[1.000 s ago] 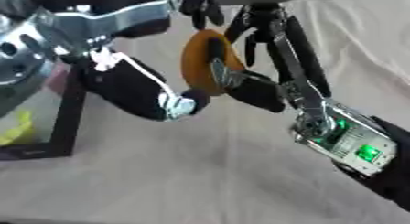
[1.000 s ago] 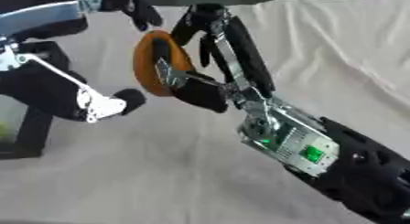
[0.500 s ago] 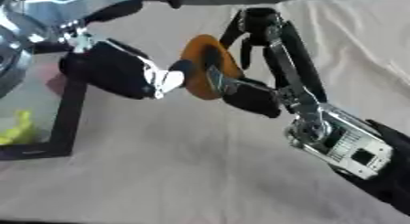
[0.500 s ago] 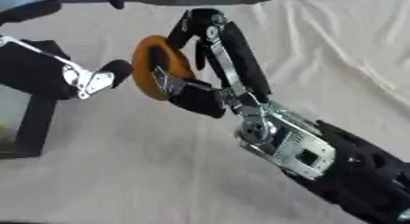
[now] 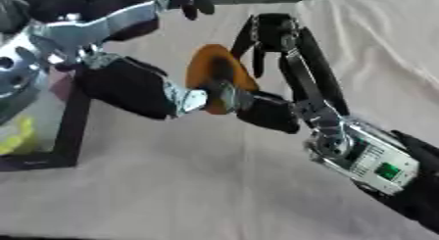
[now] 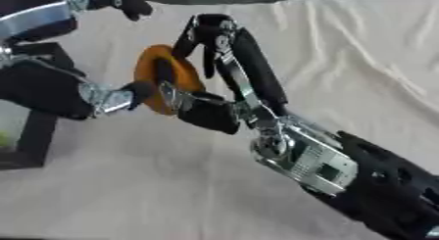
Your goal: Pick up the objects with one hand, pass them to the other hand, and then place them into the box on the other side of the table.
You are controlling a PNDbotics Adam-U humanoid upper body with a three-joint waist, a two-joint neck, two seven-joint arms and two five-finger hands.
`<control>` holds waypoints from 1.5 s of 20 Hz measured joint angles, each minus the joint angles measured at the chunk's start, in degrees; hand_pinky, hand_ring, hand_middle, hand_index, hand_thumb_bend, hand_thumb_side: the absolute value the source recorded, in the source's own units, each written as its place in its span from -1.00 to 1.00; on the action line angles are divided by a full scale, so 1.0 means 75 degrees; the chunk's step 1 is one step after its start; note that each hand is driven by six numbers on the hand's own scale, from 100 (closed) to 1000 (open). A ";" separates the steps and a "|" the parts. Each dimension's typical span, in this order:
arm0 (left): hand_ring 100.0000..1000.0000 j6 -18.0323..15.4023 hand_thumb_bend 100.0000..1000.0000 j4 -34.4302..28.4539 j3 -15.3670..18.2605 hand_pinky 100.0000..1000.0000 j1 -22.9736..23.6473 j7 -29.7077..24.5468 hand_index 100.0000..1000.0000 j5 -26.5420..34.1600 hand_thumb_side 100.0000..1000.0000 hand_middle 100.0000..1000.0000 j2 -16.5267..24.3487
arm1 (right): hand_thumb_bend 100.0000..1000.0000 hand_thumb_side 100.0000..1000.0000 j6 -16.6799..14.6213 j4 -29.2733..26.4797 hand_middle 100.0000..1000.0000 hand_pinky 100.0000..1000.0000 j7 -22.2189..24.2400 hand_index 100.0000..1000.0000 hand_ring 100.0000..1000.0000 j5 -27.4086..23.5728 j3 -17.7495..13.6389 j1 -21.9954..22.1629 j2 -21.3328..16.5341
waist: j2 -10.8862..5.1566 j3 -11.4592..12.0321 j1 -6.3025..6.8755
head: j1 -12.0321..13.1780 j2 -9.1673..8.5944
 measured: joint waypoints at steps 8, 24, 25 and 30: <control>0.82 0.0040 0.18 0.0155 -0.0244 0.98 -0.0021 0.0040 0.84 -0.0129 -0.42 0.57 0.0065 | -1.00 -0.96 -0.0104 0.0000 -0.28 -0.73 0.0016 -0.22 -0.08 -0.0035 0.0040 0.0000 0.0000 | 0.0000 -0.0012 0.0006 | 0.0090 0.0000; 0.81 0.0022 -0.02 0.0803 -0.0337 0.95 -0.0095 0.0022 0.79 -0.0588 -0.10 0.51 -0.0133 | -1.00 -1.00 -0.0619 0.0000 -0.28 -0.71 0.0106 -0.22 -0.09 0.0112 0.0229 -0.0059 0.0017 | 0.0000 -0.0036 0.0008 | 0.0154 -0.0001; 0.82 0.0016 -0.02 0.0807 -0.0343 0.94 -0.0095 0.0016 0.78 -0.0564 -0.02 0.51 -0.0148 | -1.00 -1.00 -0.0641 0.0000 -0.28 -0.71 0.0109 -0.22 -0.09 0.0114 0.0230 -0.0076 0.0018 | 0.0000 -0.0036 0.0008 | 0.0153 -0.0001; 0.84 -0.0094 0.02 0.0973 -0.0392 0.95 -0.0084 -0.0094 0.76 -0.0376 0.22 0.53 -0.0147 | -1.00 -1.00 -0.0672 -0.0001 -0.28 -0.71 0.0119 -0.22 -0.09 0.0130 0.0229 -0.0100 0.0019 | 0.0000 -0.0036 0.0006 | 0.0147 0.0000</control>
